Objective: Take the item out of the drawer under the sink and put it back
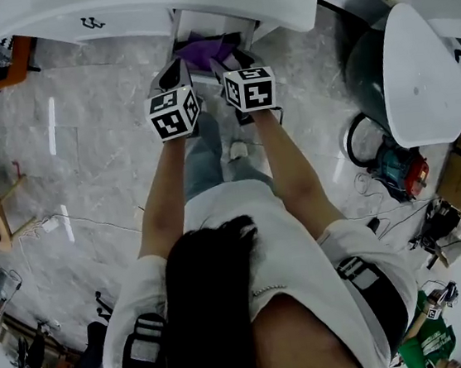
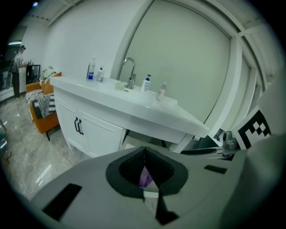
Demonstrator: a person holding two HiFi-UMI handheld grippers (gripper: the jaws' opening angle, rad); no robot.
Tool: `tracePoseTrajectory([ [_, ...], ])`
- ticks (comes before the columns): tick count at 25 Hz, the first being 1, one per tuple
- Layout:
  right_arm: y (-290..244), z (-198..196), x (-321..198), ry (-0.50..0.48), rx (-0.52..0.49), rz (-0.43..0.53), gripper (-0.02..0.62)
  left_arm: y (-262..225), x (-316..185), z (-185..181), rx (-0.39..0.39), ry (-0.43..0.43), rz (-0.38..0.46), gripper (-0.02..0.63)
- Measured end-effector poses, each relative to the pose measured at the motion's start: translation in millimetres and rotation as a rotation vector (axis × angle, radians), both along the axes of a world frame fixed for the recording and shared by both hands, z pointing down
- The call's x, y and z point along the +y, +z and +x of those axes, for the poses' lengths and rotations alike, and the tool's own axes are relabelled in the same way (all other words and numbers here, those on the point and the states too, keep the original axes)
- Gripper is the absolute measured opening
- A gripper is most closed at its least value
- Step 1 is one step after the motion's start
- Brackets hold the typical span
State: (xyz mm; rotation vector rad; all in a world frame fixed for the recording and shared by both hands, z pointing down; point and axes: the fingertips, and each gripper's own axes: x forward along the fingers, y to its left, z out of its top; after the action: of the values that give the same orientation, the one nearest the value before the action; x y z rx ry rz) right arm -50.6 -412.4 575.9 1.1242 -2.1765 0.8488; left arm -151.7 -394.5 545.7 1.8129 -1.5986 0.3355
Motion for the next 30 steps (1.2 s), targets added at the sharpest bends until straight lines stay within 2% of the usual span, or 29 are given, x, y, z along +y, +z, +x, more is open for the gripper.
tracePoseTrajectory([
  [4, 26, -8, -9, -0.011, 0.013, -0.054, 0.282, 18, -13, -12, -0.012, 0.003, -0.035, 0.005],
  [10, 64, -18, -27, -0.044, 0.052, -0.096, 0.311, 44, -34, -18, 0.0, 0.006, -0.066, 0.005],
  [14, 89, -23, -41, -0.021, 0.068, -0.107, 0.316, 63, -42, -20, -0.008, 0.033, -0.092, 0.005],
  [30, 187, -42, -57, -0.174, 0.197, -0.25, 0.353, 114, -69, -23, 0.021, 0.017, -0.135, 0.005],
])
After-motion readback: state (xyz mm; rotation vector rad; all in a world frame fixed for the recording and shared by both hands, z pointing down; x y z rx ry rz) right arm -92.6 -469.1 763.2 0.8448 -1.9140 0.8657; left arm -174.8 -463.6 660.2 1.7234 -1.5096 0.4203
